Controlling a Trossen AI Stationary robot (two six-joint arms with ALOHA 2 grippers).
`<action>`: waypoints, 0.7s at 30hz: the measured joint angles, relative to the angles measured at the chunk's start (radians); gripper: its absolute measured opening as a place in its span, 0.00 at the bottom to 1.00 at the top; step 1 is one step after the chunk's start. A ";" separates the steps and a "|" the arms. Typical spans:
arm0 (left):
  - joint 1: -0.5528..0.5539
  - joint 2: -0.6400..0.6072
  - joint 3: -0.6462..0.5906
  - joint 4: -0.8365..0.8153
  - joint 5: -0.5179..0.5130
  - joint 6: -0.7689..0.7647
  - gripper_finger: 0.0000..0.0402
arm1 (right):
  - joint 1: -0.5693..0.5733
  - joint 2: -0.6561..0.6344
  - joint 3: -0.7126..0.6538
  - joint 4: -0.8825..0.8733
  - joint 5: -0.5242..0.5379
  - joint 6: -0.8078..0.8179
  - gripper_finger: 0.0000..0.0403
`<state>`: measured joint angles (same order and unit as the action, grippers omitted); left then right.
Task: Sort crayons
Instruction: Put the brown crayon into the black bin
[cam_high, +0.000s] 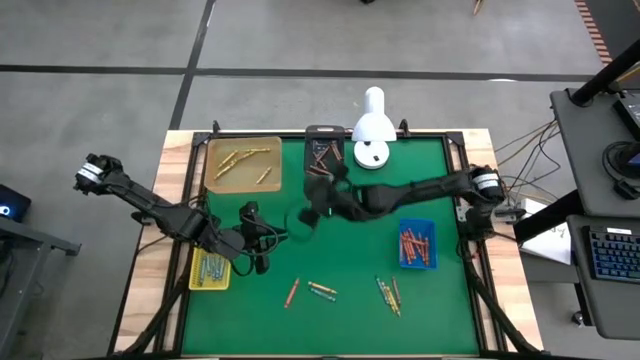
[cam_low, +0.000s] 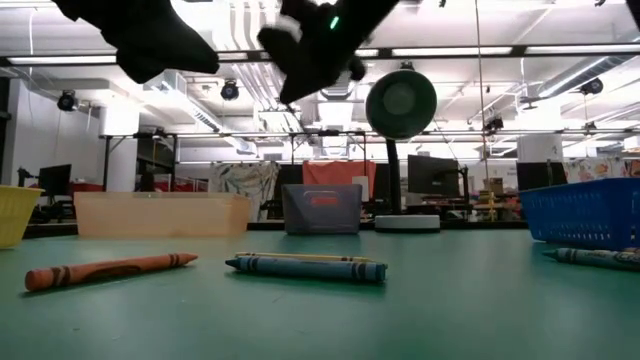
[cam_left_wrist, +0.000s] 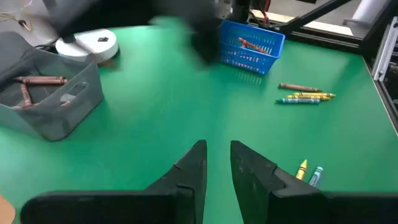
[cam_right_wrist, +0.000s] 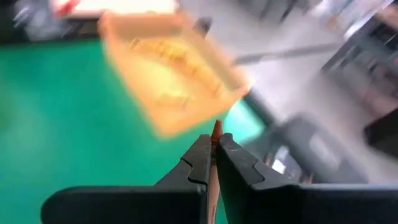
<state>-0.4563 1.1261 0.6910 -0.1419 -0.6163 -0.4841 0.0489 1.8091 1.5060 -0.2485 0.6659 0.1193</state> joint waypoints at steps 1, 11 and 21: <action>0.000 -0.001 0.000 -0.001 0.000 0.000 0.14 | -0.035 0.003 -0.023 0.099 -0.001 -0.053 0.03; 0.003 -0.002 0.000 -0.002 -0.031 0.010 0.14 | -0.367 0.051 -0.218 0.460 -0.261 0.140 0.03; 0.003 0.000 0.000 -0.004 -0.031 0.030 0.14 | -0.339 0.054 -0.254 0.531 -0.299 0.036 0.03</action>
<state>-0.4534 1.1264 0.6910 -0.1459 -0.6476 -0.4545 -0.2900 1.8633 1.2517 0.2828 0.3665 0.1554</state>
